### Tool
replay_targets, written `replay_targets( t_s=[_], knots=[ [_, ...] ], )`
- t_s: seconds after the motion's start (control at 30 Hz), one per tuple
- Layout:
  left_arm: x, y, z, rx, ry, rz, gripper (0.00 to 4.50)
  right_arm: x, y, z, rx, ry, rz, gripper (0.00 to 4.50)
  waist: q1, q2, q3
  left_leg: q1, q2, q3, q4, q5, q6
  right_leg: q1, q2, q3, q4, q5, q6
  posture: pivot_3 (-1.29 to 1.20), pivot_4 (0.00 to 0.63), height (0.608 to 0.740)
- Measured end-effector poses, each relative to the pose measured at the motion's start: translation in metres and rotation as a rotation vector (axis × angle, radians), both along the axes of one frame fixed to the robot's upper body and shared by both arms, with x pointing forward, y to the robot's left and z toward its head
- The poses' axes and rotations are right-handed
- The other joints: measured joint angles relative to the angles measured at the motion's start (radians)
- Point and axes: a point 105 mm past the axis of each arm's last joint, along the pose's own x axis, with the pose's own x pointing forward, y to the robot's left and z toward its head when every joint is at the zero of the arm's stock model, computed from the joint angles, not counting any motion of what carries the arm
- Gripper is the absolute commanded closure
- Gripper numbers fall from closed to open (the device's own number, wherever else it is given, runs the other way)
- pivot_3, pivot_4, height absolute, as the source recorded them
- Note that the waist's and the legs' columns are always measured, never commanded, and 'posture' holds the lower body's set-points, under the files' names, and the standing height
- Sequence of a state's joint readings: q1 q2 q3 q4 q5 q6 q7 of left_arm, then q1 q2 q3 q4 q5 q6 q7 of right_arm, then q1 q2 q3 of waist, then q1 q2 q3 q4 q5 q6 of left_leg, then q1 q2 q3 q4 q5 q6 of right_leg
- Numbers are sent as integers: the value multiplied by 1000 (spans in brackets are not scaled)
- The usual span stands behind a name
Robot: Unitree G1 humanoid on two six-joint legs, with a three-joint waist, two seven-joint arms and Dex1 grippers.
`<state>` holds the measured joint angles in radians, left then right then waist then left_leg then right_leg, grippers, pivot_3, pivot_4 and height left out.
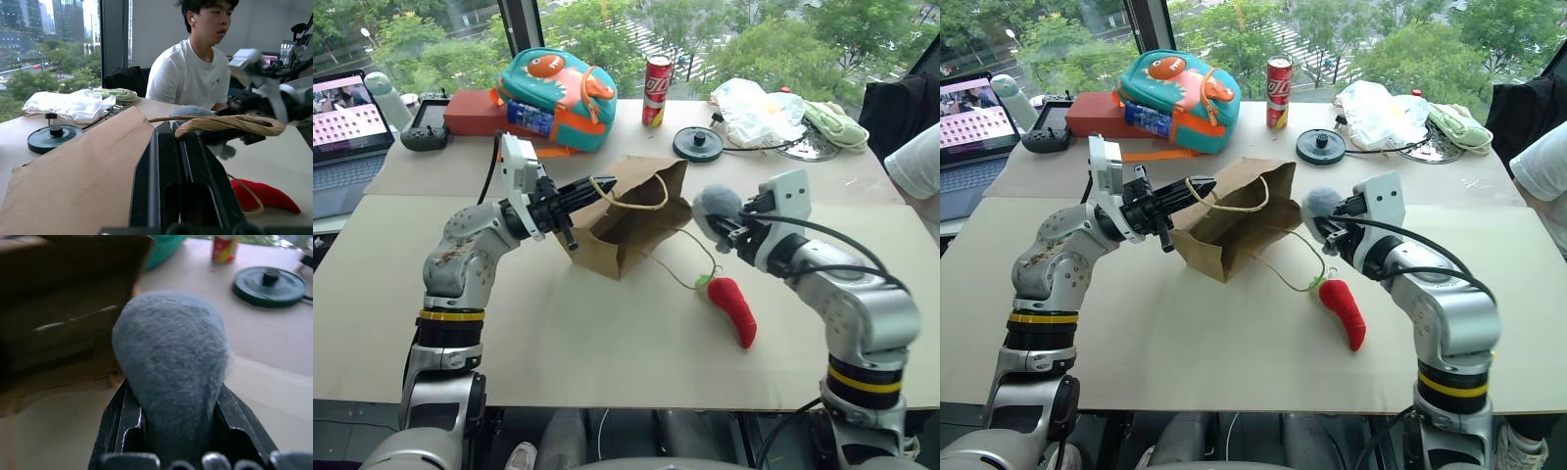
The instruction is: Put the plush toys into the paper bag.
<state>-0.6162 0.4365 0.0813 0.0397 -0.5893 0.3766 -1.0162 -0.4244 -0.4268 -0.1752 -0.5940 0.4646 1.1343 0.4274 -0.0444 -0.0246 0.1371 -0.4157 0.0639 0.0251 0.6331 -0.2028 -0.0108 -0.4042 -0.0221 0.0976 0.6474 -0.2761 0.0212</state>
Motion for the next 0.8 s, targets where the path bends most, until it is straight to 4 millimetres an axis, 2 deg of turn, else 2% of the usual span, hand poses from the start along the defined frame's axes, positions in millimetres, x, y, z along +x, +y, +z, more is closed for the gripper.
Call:
replay_targets(
  t_s=[0.1,0.27,0.43,0.57,0.73,0.8],
  knots=[
    [0,0,0,0,0,0,4500,-9,18,-7,-13,37,86,3062,0,0,0,0,0,0,1,0,0,0,0,0,1,0,0,0,150,733],
    [0,0,0,0,0,0,4500,-7,42,-4,-49,38,154,3062,1,0,0,0,0,0,1,0,0,0,0,0,0,0,0,0,150,733],
    [0,1,0,3,1,-2,4500,15,59,-14,-95,94,137,3062,1,0,0,0,0,0,1,0,0,-1,0,0,0,0,0,0,150,733],
    [-2,-2,-1,7,2,-19,4500,33,79,-9,-120,90,140,3062,1,0,0,0,0,0,0,0,0,-1,0,0,1,0,0,0,150,733],
    [-2,-2,-1,8,2,-22,4500,51,81,-12,-135,117,87,3062,7,0,0,-1,-1,0,0,0,0,-1,-1,0,0,0,0,0,150,733],
    [-2,-2,-2,8,2,-22,4500,56,79,-15,-131,122,51,2490,7,0,0,-1,-1,0,0,0,0,-1,-1,0,0,0,0,0,150,733]
  ],
)
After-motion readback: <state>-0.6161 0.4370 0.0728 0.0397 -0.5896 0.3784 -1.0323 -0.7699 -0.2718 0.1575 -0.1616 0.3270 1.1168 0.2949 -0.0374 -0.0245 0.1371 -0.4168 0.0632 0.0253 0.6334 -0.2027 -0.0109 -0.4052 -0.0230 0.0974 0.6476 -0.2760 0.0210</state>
